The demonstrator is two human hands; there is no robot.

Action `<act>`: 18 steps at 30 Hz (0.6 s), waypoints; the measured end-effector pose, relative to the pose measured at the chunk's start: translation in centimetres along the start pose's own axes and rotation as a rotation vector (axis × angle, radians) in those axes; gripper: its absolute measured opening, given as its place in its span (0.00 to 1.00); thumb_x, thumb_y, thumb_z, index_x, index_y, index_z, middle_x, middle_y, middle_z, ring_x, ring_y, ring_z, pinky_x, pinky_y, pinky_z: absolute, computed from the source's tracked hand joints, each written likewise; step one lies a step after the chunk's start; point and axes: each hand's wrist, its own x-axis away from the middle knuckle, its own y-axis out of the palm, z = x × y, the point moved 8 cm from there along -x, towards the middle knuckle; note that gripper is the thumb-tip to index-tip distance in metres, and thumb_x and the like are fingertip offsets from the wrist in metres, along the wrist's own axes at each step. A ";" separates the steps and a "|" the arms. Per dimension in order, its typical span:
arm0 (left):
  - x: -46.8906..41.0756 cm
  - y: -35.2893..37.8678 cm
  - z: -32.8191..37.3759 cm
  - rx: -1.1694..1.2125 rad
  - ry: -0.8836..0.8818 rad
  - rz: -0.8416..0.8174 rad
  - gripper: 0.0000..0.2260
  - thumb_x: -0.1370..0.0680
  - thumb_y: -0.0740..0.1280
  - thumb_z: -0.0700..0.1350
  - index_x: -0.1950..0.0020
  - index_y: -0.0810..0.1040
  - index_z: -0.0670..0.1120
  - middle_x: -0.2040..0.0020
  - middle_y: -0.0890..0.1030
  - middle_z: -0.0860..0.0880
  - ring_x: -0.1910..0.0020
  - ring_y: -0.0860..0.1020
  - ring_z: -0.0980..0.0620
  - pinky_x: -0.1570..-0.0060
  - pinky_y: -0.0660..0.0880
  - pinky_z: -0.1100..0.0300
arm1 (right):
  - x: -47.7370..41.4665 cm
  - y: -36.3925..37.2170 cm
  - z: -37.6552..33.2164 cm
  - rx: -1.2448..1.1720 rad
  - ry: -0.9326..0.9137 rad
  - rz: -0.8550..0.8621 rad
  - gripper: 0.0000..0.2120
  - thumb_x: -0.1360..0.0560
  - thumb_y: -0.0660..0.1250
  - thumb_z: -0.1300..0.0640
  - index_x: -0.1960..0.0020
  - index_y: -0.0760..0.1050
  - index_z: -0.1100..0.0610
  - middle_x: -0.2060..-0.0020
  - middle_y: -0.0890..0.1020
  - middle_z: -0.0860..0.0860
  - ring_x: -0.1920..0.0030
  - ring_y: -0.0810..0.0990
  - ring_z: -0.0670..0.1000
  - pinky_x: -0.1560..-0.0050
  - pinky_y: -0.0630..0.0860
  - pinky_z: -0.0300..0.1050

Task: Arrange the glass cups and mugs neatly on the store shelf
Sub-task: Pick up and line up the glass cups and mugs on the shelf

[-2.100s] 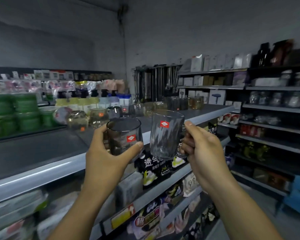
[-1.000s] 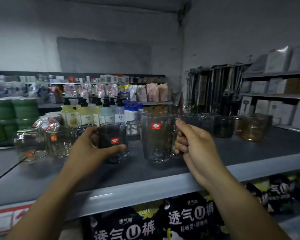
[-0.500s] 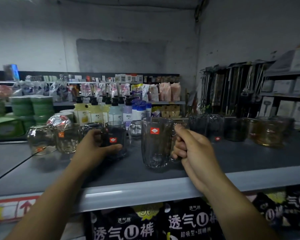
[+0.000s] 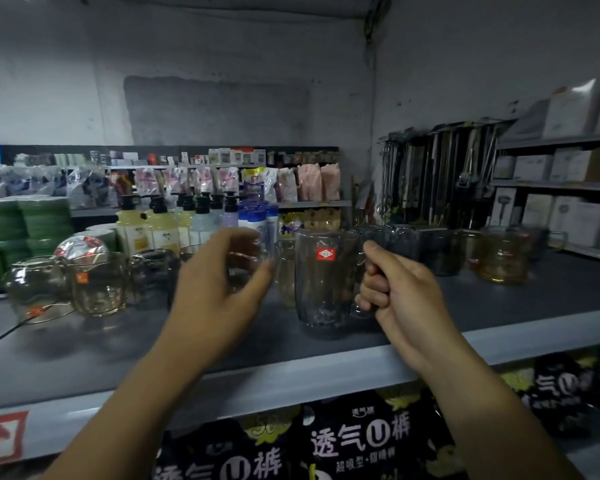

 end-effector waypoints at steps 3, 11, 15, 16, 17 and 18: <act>0.4 5.8 1.5 0.107 -0.105 -0.239 0.22 0.25 0.73 0.53 0.33 0.72 0.55 0.47 0.79 0.61 0.52 0.80 0.66 0.53 0.79 0.71 | -1.0 -2.5 -1.3 -0.026 0.006 -0.002 0.17 0.19 0.66 0.53 0.65 0.69 0.56 0.75 0.59 0.49 0.75 0.59 0.48 0.68 0.63 0.45; 0.1 14.5 3.6 0.234 -0.199 -0.389 0.30 0.29 0.79 0.50 0.31 0.72 0.51 0.53 0.81 0.55 0.61 0.82 0.61 0.56 0.82 0.62 | -4.3 -9.5 -2.5 0.047 -0.021 0.085 0.15 0.20 0.65 0.57 0.65 0.70 0.56 0.74 0.62 0.50 0.74 0.62 0.48 0.71 0.63 0.42; 0.2 18.0 3.9 0.135 -0.194 -0.406 0.38 0.30 0.80 0.51 0.24 0.67 0.48 0.59 0.81 0.56 0.62 0.82 0.62 0.64 0.77 0.71 | -5.9 -11.0 -2.6 0.457 -0.100 0.139 0.14 0.17 0.61 0.55 0.61 0.73 0.54 0.69 0.74 0.51 0.66 0.73 0.49 0.62 0.69 0.45; 0.2 18.6 3.9 0.124 -0.192 -0.396 0.38 0.30 0.80 0.51 0.24 0.67 0.47 0.59 0.80 0.58 0.62 0.81 0.63 0.65 0.75 0.74 | -6.4 -11.2 -2.4 0.520 -0.098 0.128 0.13 0.16 0.59 0.55 0.58 0.74 0.55 0.65 0.77 0.54 0.62 0.76 0.51 0.59 0.71 0.46; 0.2 19.0 3.9 0.112 -0.188 -0.382 0.38 0.29 0.80 0.50 0.24 0.67 0.47 0.59 0.80 0.59 0.61 0.80 0.64 0.65 0.74 0.75 | -6.9 -11.3 -2.2 0.566 -0.091 0.110 0.13 0.16 0.57 0.56 0.55 0.76 0.57 0.60 0.79 0.56 0.58 0.77 0.53 0.57 0.72 0.44; 0.1 19.2 3.8 0.095 -0.186 -0.366 0.38 0.29 0.80 0.51 0.24 0.66 0.47 0.58 0.80 0.58 0.60 0.81 0.63 0.63 0.74 0.75 | -7.3 -11.4 -2.0 0.617 -0.082 0.090 0.13 0.15 0.56 0.57 0.51 0.77 0.59 0.56 0.81 0.58 0.55 0.78 0.53 0.56 0.73 0.43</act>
